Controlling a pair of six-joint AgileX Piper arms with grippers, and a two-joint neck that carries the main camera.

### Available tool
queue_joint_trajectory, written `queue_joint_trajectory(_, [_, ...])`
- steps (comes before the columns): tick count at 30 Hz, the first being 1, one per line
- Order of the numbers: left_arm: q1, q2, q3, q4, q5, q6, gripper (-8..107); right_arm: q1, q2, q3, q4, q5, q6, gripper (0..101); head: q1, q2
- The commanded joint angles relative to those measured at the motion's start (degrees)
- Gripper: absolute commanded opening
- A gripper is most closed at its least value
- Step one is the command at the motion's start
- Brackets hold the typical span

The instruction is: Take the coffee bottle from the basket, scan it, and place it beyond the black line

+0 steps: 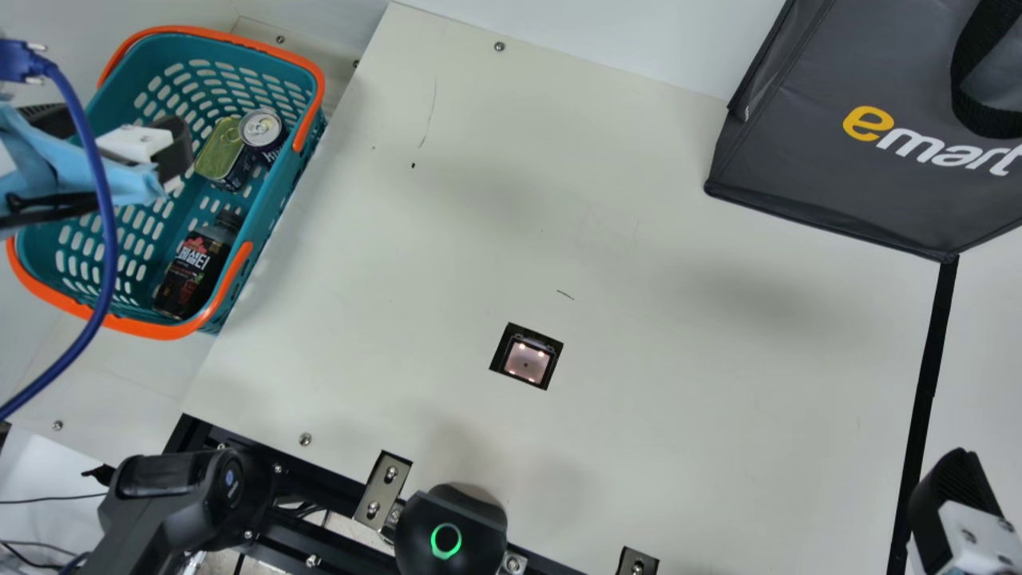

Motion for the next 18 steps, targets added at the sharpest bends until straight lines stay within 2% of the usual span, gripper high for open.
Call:
queue_joint_trajectory(1, [4.1,0.8,0.2,-2.1,-0.4,3.6,90,0.0,0.0,0.0,0.0,0.0,0.0,91,-1.5,0.1])
queue_joint_trajectory(10, [13.1,5.1,2.6,-8.1,-2.8,14.1,90,0.0,0.0,0.0,0.0,0.0,0.0,91,-1.5,0.1])
queue_joint_trajectory(18, [17.3,9.0,5.2,-11.6,-5.3,22.0,90,0.0,0.0,0.0,0.0,0.0,0.0,91,-1.5,0.1])
